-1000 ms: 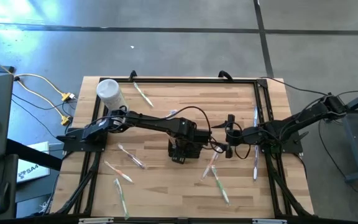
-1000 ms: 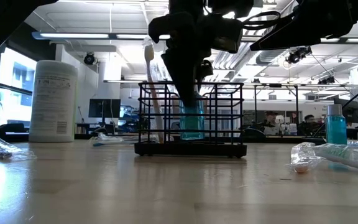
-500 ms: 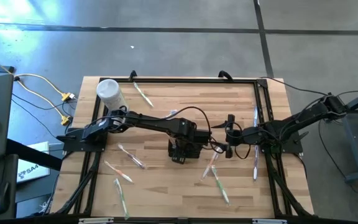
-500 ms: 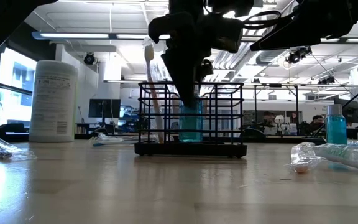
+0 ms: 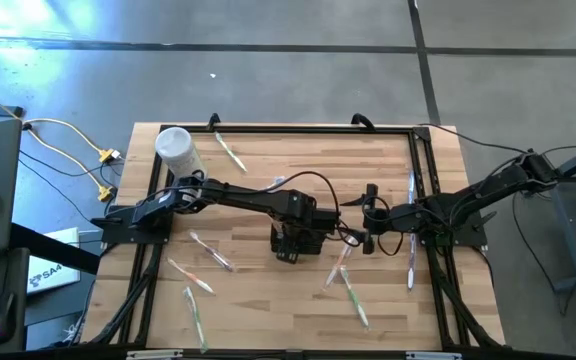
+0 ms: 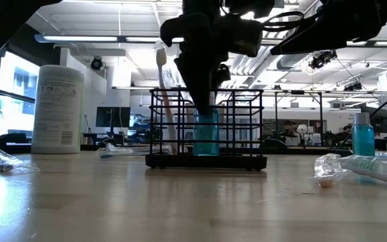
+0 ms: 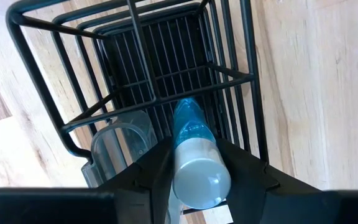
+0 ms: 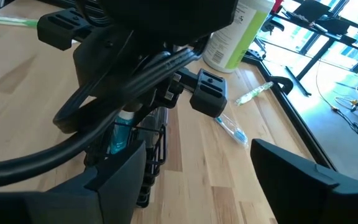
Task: Pick & Place toothbrushing station
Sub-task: Put the left blue mouthwash bottle into the mesh organizer
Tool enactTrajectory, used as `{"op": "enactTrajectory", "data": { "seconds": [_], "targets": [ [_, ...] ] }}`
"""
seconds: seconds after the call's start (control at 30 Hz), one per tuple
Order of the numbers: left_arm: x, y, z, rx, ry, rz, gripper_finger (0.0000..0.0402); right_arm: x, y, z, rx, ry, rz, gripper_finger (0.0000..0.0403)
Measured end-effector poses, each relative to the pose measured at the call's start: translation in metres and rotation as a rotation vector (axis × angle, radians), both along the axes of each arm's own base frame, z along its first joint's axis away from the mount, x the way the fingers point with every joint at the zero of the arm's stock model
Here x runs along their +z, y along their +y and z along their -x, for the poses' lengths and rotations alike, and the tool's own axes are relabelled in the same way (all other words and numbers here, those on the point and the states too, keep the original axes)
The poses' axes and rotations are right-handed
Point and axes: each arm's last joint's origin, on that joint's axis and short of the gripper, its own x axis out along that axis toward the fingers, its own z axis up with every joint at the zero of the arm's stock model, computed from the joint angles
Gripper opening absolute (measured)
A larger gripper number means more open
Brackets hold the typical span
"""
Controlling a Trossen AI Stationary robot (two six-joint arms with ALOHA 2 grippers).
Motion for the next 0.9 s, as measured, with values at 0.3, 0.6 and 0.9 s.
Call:
{"op": "enactTrajectory", "data": {
  "seconds": [0.3,0.6,0.9],
  "targets": [
    [0.0001,0.0,-0.0001,0.001,-0.001,0.0,0.0128,0.0,0.0,0.0,0.0,0.0,0.0,0.0283],
    [0.0001,0.0,-0.0002,0.009,-0.002,0.0,0.0128,0.0,0.0,0.0,0.0,0.0,0.0,0.0284],
    [0.0004,-0.0001,0.0001,0.026,0.002,0.001,0.0128,0.0,0.0,0.0,0.0,0.0,0.0,0.0284]
  ]
}}
